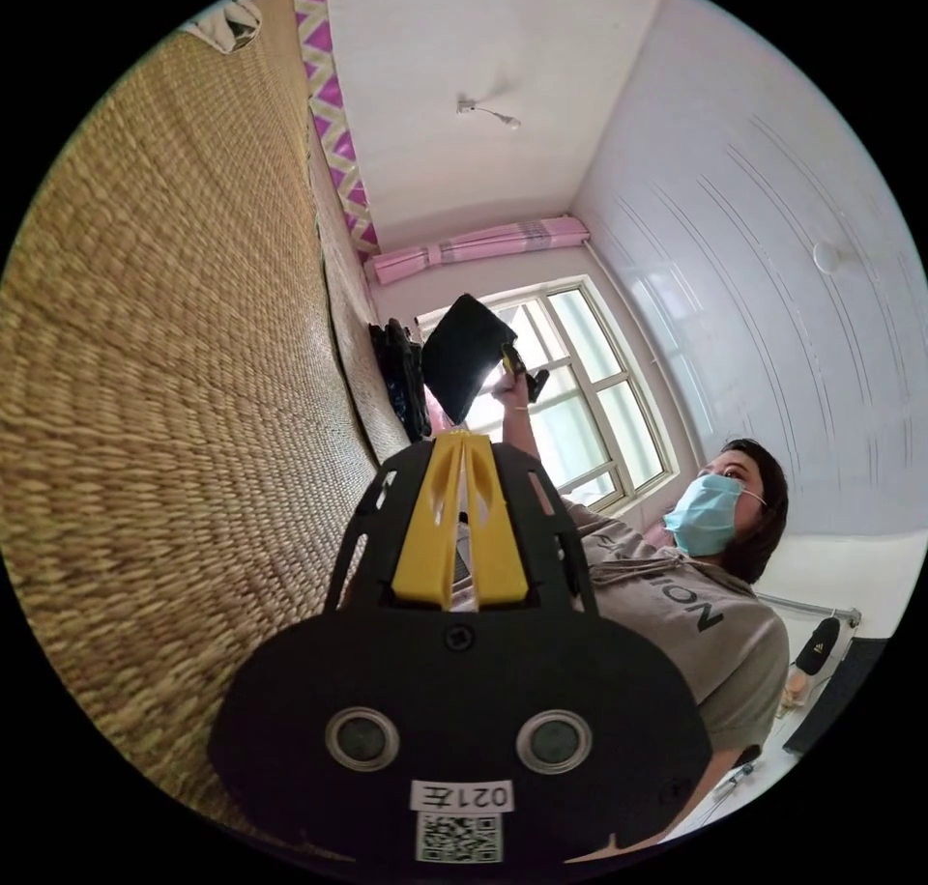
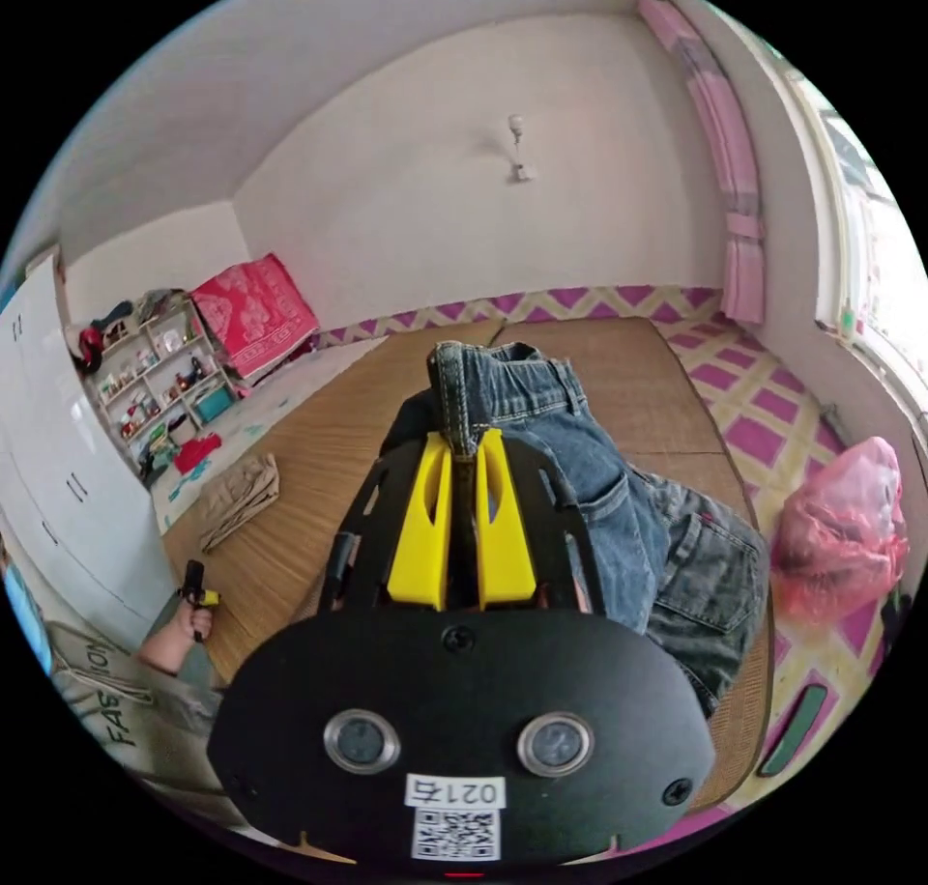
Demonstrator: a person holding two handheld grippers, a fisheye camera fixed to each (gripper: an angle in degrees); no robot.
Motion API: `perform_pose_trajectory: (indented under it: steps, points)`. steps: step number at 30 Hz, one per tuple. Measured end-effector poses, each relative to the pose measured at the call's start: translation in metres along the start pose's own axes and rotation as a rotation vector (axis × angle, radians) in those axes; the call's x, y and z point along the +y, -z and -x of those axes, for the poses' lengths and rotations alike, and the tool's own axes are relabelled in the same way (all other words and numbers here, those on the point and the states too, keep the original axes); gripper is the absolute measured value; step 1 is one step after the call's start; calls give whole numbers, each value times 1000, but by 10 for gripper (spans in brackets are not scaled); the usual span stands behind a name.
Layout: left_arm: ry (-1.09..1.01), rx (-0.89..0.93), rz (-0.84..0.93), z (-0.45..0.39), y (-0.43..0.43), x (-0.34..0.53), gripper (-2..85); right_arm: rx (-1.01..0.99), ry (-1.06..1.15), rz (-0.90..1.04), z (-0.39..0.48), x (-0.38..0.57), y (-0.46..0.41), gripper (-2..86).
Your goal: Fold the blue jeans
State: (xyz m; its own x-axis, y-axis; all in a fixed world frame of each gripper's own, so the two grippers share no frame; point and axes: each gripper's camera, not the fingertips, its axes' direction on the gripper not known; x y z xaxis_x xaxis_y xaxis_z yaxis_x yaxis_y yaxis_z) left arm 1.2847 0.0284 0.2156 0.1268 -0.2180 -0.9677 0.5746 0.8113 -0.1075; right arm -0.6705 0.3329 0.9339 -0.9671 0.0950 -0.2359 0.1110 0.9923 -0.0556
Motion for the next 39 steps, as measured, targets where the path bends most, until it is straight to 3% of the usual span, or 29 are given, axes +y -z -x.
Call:
perform_pose_trajectory:
  steps: [3, 8, 11, 13, 19, 24, 32, 34, 39]
  points:
    - [-9, -21, 19, -17, 7, -13, -9, -91, 170, 85, 111, 31, -51, 38]
    - [-43, -138, 83, -57, 9, -35, -10, -213, 373, 319, 291, 184, -195, 43]
    - [-84, -209, 135, -91, 4, -48, -10, -185, 404, 415, 339, 255, -248, 50]
    - [-113, -179, 137, -116, 6, -57, -10, -117, 392, 327, 351, 272, -239, 56]
    - [-132, -189, 140, -150, 16, -75, -10, -118, 345, 334, 360, 287, -233, 85]
    - [-112, -175, 136, -169, 32, -84, -10, -299, 311, 398, 355, 289, -223, 113]
    - [-127, -201, 94, -215, 54, -111, -10, 12, 512, 288, 395, 336, -235, 93]
    - [-143, -211, 93, -234, 57, -124, -10, -42, 399, 255, 375, 334, -228, 80]
    - [-159, -233, 92, -269, 62, -149, -10, -496, -121, 143, 221, 319, -185, 63]
